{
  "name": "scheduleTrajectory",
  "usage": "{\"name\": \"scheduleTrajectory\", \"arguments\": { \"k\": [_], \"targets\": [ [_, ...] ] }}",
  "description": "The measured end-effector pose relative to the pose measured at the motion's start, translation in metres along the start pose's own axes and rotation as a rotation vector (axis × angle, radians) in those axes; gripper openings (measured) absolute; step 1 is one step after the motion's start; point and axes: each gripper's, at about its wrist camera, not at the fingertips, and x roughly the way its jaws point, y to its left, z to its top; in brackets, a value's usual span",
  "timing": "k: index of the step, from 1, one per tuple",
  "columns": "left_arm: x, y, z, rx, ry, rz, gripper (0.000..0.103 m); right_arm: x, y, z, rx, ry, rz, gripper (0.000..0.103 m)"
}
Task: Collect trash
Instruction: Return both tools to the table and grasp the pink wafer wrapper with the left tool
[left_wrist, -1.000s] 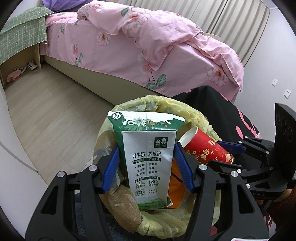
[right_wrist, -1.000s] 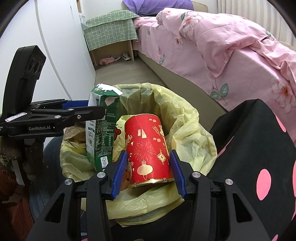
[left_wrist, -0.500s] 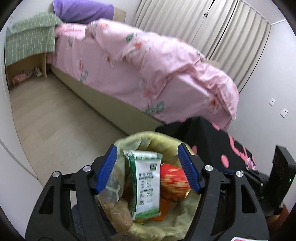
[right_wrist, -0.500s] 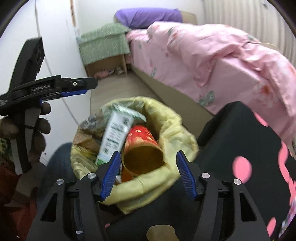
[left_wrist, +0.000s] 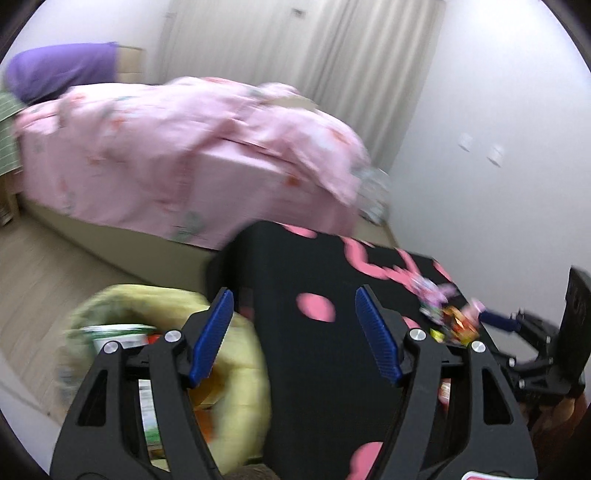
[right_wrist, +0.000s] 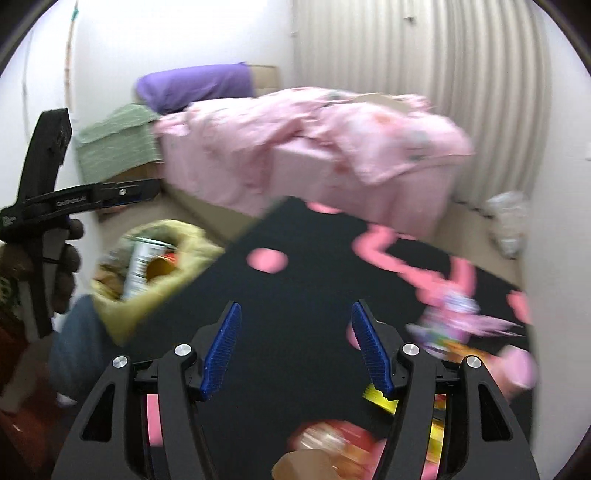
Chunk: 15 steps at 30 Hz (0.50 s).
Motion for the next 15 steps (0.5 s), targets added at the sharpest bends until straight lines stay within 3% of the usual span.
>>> {"name": "scheduleTrajectory", "arguments": {
  "k": [5, 8, 11, 15],
  "targets": [
    [0.050, -0.063, -0.006, 0.122, 0.066, -0.175, 0.065, -0.022, -0.062, -0.044, 0.102, 0.052, -0.111, 0.058],
    [0.096, -0.102, -0.004, 0.149, 0.152, -0.321, 0.065, -0.030, -0.094, -0.065, 0.163, 0.047, -0.184, 0.056],
    [0.140, -0.143, 0.000, 0.202, 0.242, -0.375, 0.065, -0.033, -0.123, -0.078, 0.217, 0.039, -0.260, 0.056],
    [0.178, -0.206, 0.010, 0.381, 0.237, -0.422, 0.065, -0.032, -0.157, -0.092, 0.278, 0.031, -0.333, 0.056]
  ]
}}
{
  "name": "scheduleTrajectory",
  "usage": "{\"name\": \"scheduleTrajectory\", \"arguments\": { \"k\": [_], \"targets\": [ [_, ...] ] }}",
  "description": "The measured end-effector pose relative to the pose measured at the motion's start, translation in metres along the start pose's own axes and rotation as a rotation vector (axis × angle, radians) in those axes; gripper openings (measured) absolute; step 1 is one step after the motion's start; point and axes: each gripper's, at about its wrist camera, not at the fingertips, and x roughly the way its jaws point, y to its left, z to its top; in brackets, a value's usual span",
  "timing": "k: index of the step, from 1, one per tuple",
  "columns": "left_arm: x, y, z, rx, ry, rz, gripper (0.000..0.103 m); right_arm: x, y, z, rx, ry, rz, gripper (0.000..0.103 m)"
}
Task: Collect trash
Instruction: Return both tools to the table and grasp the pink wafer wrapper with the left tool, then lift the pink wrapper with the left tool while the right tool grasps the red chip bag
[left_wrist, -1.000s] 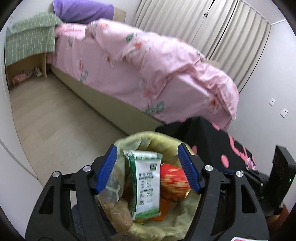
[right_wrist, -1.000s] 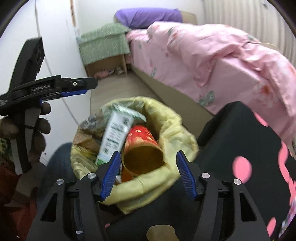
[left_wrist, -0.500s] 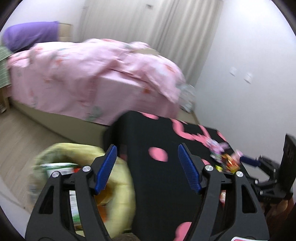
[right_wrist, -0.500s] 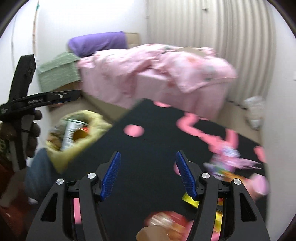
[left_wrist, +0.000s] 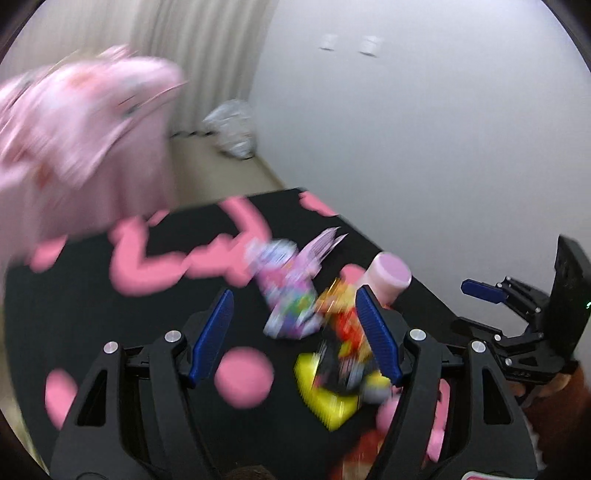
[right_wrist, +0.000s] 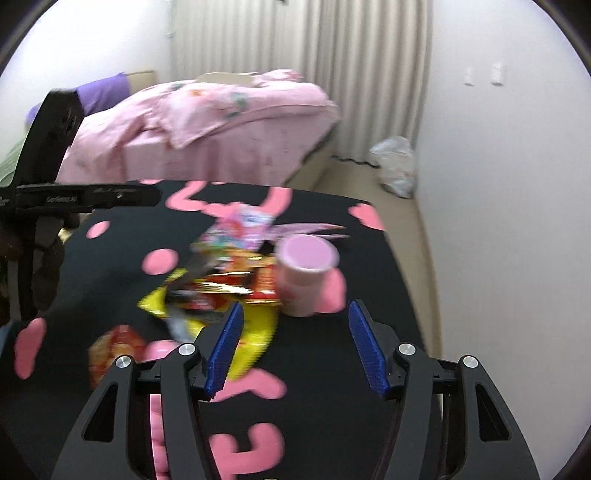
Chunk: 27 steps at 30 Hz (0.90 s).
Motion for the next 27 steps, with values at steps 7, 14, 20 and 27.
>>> {"name": "scheduleTrajectory", "arguments": {
  "k": [7, 14, 20, 27],
  "targets": [
    [0.112, -0.031, 0.049, 0.271, 0.181, -0.083, 0.065, 0.015, -0.046, -0.022, 0.099, 0.004, 0.003, 0.056],
    [0.177, -0.011, 0.045, 0.179, 0.384, -0.028, 0.027, 0.026, -0.065, -0.039, 0.137, 0.012, 0.025, 0.056],
    [0.146, -0.010, 0.037, 0.103, 0.302, 0.018, 0.019, 0.028, -0.052, -0.040, 0.126, 0.002, 0.070, 0.056],
    [0.032, 0.011, 0.027, -0.053, 0.126, 0.073, 0.019, 0.010, -0.017, -0.034, 0.063, -0.021, 0.146, 0.056]
  ]
}}
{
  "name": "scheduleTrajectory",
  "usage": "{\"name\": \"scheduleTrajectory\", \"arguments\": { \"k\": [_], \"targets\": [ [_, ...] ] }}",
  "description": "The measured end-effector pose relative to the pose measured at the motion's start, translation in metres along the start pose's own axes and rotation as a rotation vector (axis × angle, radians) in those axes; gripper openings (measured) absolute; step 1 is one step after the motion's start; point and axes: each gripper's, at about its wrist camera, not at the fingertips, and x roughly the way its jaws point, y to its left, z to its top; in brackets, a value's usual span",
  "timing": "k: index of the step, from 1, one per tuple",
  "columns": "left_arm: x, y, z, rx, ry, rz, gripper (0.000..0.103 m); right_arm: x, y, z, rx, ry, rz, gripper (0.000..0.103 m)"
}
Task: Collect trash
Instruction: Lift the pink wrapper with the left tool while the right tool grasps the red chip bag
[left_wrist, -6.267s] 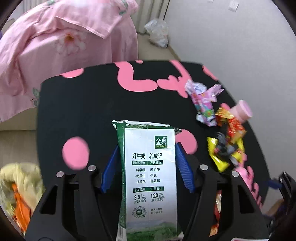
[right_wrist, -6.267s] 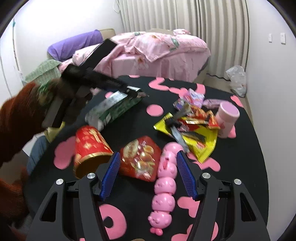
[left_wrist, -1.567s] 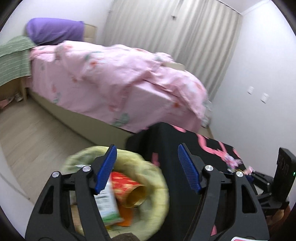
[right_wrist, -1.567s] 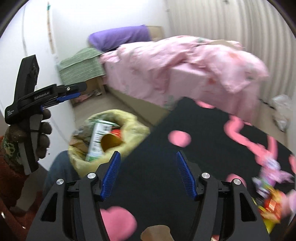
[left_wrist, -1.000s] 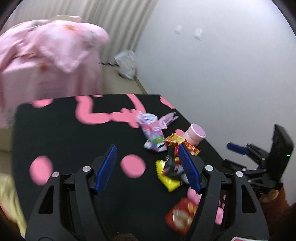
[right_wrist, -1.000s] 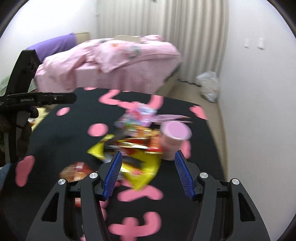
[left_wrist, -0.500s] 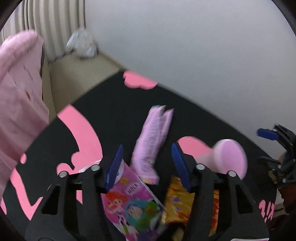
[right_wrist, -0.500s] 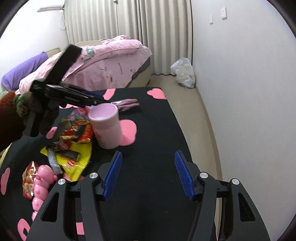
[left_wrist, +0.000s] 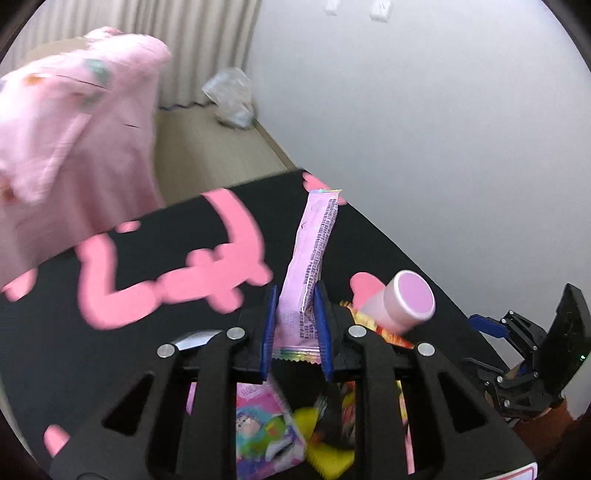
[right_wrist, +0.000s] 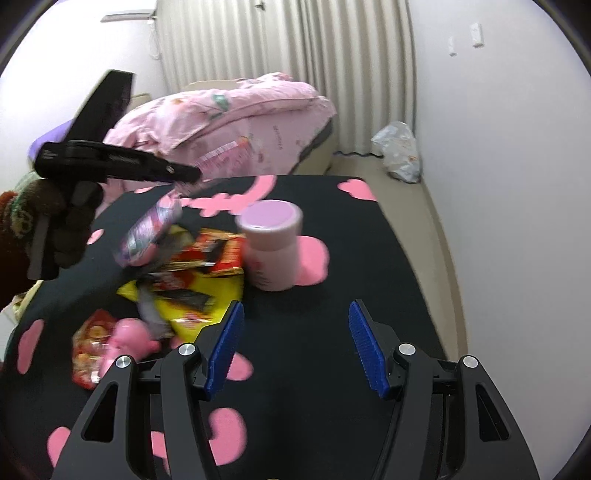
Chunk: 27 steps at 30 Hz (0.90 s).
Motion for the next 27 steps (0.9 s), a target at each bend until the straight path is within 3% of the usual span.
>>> {"name": "scheduleTrajectory", "arguments": {
  "k": [4, 10, 17, 23, 27],
  "targets": [
    [-0.047, 0.013, -0.038, -0.032, -0.033, 0.094, 0.019, -0.011, 0.034, 0.002, -0.053, -0.002, 0.050, 0.056],
    [-0.084, 0.030, -0.118, -0.172, 0.006, 0.190, 0.020, -0.029, 0.095, -0.001, -0.146, 0.028, 0.159, 0.056],
    [-0.117, 0.037, -0.184, -0.288, 0.026, 0.214, 0.020, -0.012, 0.155, -0.013, -0.265, 0.132, 0.211, 0.056],
    [-0.137, 0.038, -0.213, -0.317, 0.020, 0.178, 0.020, 0.020, 0.167, -0.020, -0.210, 0.230, 0.189, 0.056],
    [-0.141, 0.044, -0.221, -0.353, 0.008, 0.131, 0.020, 0.009, 0.183, -0.034, -0.177, 0.275, 0.314, 0.056]
  ]
}}
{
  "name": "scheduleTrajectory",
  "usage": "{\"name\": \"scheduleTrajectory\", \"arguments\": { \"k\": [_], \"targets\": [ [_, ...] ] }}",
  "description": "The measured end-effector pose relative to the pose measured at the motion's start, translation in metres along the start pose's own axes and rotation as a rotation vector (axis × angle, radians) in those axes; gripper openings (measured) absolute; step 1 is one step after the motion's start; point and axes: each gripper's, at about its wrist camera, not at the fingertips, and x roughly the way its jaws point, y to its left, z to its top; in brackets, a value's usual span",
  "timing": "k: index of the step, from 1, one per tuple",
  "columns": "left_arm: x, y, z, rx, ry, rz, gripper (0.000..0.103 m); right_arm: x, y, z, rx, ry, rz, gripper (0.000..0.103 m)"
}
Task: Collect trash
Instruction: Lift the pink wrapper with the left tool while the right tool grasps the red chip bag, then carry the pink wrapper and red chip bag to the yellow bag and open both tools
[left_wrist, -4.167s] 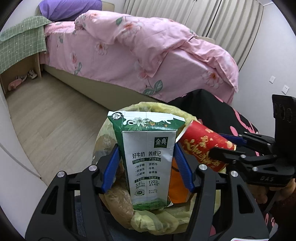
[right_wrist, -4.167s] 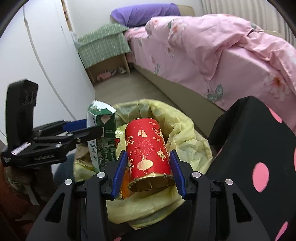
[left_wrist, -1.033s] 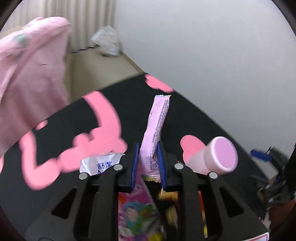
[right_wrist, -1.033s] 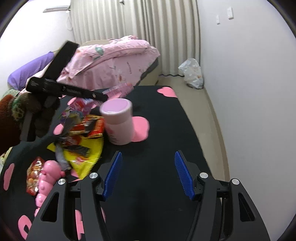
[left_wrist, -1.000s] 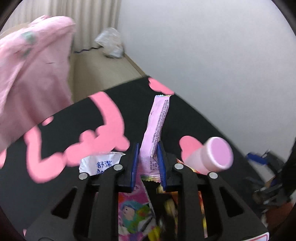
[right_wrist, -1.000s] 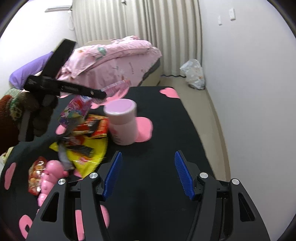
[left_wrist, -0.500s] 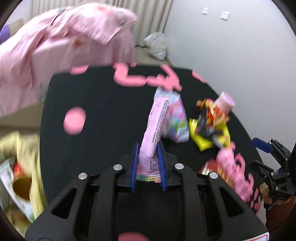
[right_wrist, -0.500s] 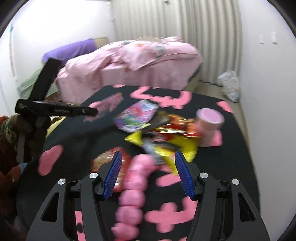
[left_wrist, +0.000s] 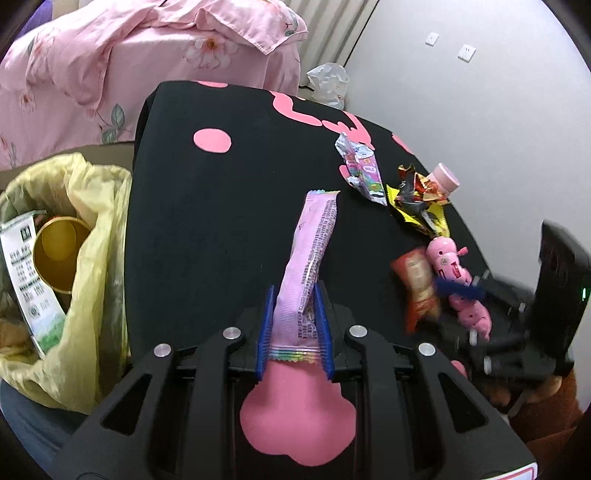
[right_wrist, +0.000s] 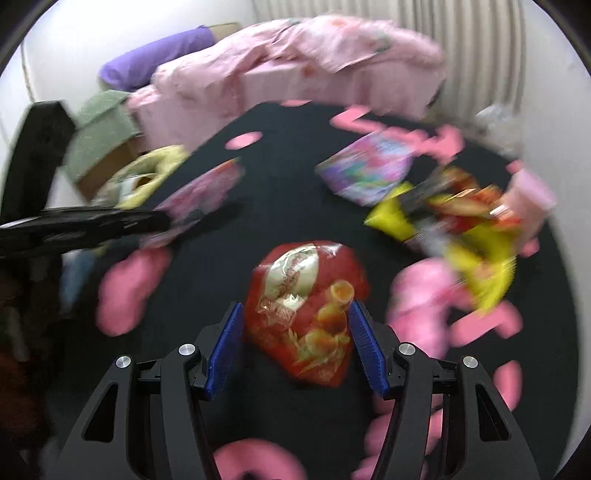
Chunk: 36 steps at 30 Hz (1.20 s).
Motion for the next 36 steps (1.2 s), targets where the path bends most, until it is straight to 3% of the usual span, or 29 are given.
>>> {"name": "scheduleTrajectory", "arguments": {
  "k": [5, 8, 12, 16, 20, 30, 36],
  "targets": [
    [0.000, 0.001, -0.001, 0.009, 0.005, -0.022, 0.026, -0.020, 0.015, -0.010, -0.037, -0.062, -0.113, 0.056],
    [-0.001, -0.004, -0.004, 0.043, 0.013, -0.051, 0.031, -0.026, 0.011, -0.007, -0.029, -0.103, -0.113, 0.056],
    [-0.005, -0.006, -0.006, 0.056, 0.001, -0.052, 0.034, -0.007, 0.000, 0.004, -0.008, -0.077, -0.080, 0.056],
    [-0.012, -0.002, -0.006, 0.043, -0.011, -0.033, 0.035, 0.016, -0.003, 0.008, -0.003, -0.041, -0.111, 0.056],
    [-0.017, 0.006, -0.005, 0.024, -0.019, -0.019, 0.035, 0.009, 0.006, 0.008, -0.046, -0.048, -0.113, 0.027],
    [-0.015, 0.002, -0.004, 0.031, -0.016, -0.044, 0.035, -0.020, 0.002, 0.004, -0.025, -0.104, -0.138, 0.019],
    [-0.027, -0.001, 0.001, 0.029, -0.071, -0.068, 0.041, -0.034, -0.012, -0.004, 0.013, -0.137, -0.153, 0.018]
  ]
}}
